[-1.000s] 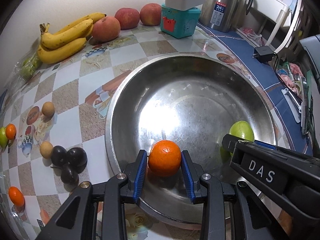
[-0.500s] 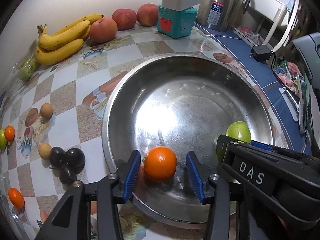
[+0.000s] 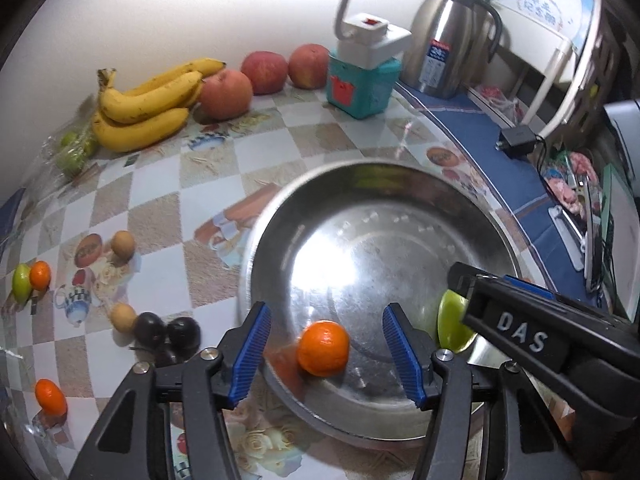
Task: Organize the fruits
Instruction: 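Carry both fruits over the steel basin and open both grippers to drop them, then move both open grippers back toward the remaining fruits on the table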
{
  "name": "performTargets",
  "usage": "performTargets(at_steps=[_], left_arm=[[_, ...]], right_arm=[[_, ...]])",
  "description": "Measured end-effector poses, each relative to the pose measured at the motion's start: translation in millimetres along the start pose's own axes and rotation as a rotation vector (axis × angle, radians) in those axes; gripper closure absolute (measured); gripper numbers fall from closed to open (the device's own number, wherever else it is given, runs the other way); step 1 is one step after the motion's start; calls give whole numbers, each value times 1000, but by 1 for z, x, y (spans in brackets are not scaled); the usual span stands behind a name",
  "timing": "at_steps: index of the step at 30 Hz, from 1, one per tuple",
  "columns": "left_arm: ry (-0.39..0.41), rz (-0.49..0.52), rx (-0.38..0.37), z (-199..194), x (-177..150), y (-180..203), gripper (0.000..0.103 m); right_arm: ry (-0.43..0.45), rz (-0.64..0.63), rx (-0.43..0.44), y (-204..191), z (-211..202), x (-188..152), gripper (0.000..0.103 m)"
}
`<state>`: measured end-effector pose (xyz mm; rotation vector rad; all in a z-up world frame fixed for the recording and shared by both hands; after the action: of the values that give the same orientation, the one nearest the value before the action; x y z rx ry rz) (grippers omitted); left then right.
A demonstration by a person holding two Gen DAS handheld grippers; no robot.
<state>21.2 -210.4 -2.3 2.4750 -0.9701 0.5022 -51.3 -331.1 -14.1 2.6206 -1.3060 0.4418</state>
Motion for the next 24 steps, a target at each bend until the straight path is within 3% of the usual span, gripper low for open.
performTargets(at_steps=[10,12,15,17,19,22,24], left_arm=[[8,-118,0,-14,3,-27,40],[11,-144,9,-17,3,-32,36],[10,-215,59,-20,2,-46,19],[7,-247,81,-21,-1,-54,15],[2,-265,106,-20,-3,-60,12],[-19,-285,159,-19,-6,-66,0],[-37,-301,195,-18,-10,-71,0]], right_arm=[[26,4,16,0,-11,3,54],[26,-3,17,-2,-12,2,54],[21,-26,20,-6,-11,1,54],[23,-50,22,-9,-11,0,47],[27,-83,11,-15,-10,-2,32],[32,-115,2,-20,-9,-4,31],[39,-131,-5,-23,-9,-6,26]])
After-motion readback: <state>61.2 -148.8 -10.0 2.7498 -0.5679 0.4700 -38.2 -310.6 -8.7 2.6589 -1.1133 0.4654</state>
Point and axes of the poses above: each gripper's, at about its wrist camera, not at the fingertips, and z roughly the way its jaws point, y to its right, x to its top, the point moved 1 cm from there along z, roughly the way its jaws point, and after that the axes turned 10 degrees about -x, right-handed, at the moved point
